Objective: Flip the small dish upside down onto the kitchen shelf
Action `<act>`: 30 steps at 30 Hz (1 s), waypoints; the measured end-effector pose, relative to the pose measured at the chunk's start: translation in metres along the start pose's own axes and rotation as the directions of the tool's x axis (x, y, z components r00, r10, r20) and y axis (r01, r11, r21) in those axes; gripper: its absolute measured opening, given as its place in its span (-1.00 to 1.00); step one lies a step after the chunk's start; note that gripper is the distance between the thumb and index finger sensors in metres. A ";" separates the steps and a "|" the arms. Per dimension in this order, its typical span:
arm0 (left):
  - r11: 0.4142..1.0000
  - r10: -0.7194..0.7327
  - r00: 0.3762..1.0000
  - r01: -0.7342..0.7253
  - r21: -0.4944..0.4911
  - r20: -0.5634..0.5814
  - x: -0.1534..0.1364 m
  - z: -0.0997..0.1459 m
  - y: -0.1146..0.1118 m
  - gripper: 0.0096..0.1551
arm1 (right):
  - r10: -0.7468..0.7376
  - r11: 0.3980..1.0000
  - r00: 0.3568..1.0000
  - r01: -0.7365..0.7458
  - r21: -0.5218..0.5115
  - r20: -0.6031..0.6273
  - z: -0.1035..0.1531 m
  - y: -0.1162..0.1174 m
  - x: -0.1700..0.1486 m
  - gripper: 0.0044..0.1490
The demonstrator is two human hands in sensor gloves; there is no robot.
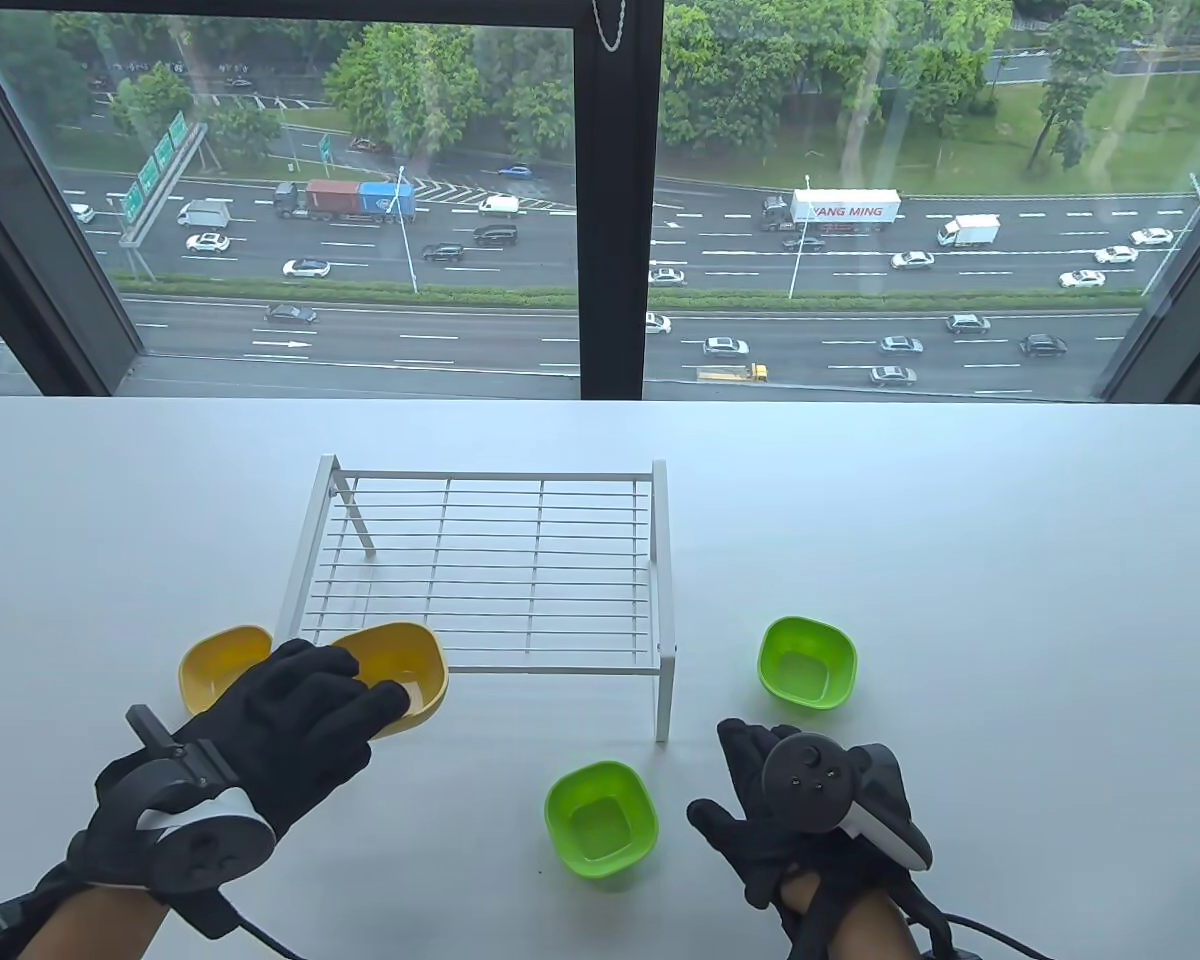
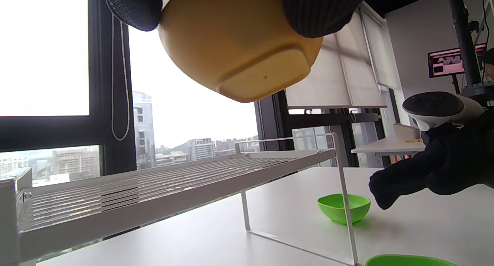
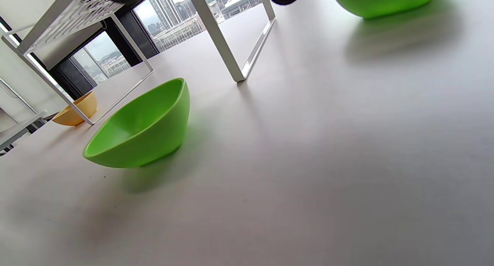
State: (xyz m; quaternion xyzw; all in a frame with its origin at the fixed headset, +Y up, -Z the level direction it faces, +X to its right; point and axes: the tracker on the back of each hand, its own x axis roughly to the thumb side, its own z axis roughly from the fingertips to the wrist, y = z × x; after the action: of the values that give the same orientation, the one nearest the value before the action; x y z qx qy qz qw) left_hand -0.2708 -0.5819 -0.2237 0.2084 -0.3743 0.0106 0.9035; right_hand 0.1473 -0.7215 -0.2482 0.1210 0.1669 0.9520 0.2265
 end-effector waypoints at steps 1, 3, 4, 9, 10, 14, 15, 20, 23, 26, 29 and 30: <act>1.000 -0.005 1.000 0.005 -0.005 -0.003 0.000 -0.002 0.000 -0.25 | -0.002 1.000 1.000 0.002 -0.001 0.000 0.000 0.000 0.000 0.12; 1.000 -0.008 1.000 0.008 -0.020 -0.012 -0.001 -0.006 -0.001 -0.24 | -0.007 1.000 1.000 0.007 0.000 -0.002 -0.001 0.000 -0.001 0.12; 1.000 -0.011 1.000 0.010 -0.023 -0.019 -0.001 -0.009 -0.002 -0.24 | -0.011 1.000 1.000 0.011 0.001 -0.003 -0.001 0.000 -0.001 0.12; 0.999 -0.024 0.999 0.023 -0.037 -0.048 -0.004 -0.023 -0.004 -0.22 | -0.018 1.000 1.000 0.018 0.005 -0.007 -0.001 0.000 -0.001 0.12; 0.999 -0.029 0.998 0.027 -0.039 -0.056 -0.005 -0.027 -0.003 -0.22 | -0.019 1.000 1.000 0.019 0.006 -0.008 -0.001 0.000 -0.001 0.13; 0.998 -0.050 0.996 0.047 -0.043 -0.072 -0.005 -0.039 -0.001 -0.21 | -0.032 0.999 0.999 0.032 0.006 -0.013 -0.001 0.000 -0.003 0.12; 0.998 -0.056 0.995 0.053 -0.046 -0.077 -0.005 -0.042 -0.001 -0.22 | -0.035 0.999 0.999 0.035 0.007 -0.014 -0.001 0.000 -0.003 0.12; 0.996 -0.058 0.993 0.052 -0.068 -0.102 -0.007 -0.055 -0.003 -0.23 | -0.042 0.999 0.999 0.042 0.009 -0.014 -0.001 -0.002 -0.004 0.11; 0.994 -0.072 0.990 0.062 -0.090 -0.119 -0.008 -0.060 -0.006 -0.24 | -0.046 0.999 0.999 0.046 0.011 -0.011 -0.001 -0.002 -0.004 0.12; 0.991 -0.078 0.987 0.061 -0.115 -0.142 -0.009 -0.066 -0.010 -0.25 | -0.050 0.999 0.999 0.050 0.010 -0.008 -0.002 -0.002 -0.005 0.12; 0.989 -0.089 0.981 0.066 -0.134 -0.171 -0.012 -0.072 -0.013 -0.25 | -0.058 0.998 0.998 0.058 0.011 -0.008 -0.002 -0.003 -0.005 0.11; 0.988 -0.092 0.979 0.066 -0.140 -0.182 -0.013 -0.074 -0.014 -0.26 | -0.059 0.998 0.998 0.059 0.011 -0.008 -0.002 -0.003 -0.005 0.12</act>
State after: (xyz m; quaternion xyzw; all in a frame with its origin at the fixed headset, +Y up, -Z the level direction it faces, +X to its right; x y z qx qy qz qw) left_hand -0.2276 -0.5641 -0.2845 0.1604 -0.2785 -0.0308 0.9465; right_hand 0.1523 -0.7221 -0.2515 0.1137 0.1766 0.9444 0.2531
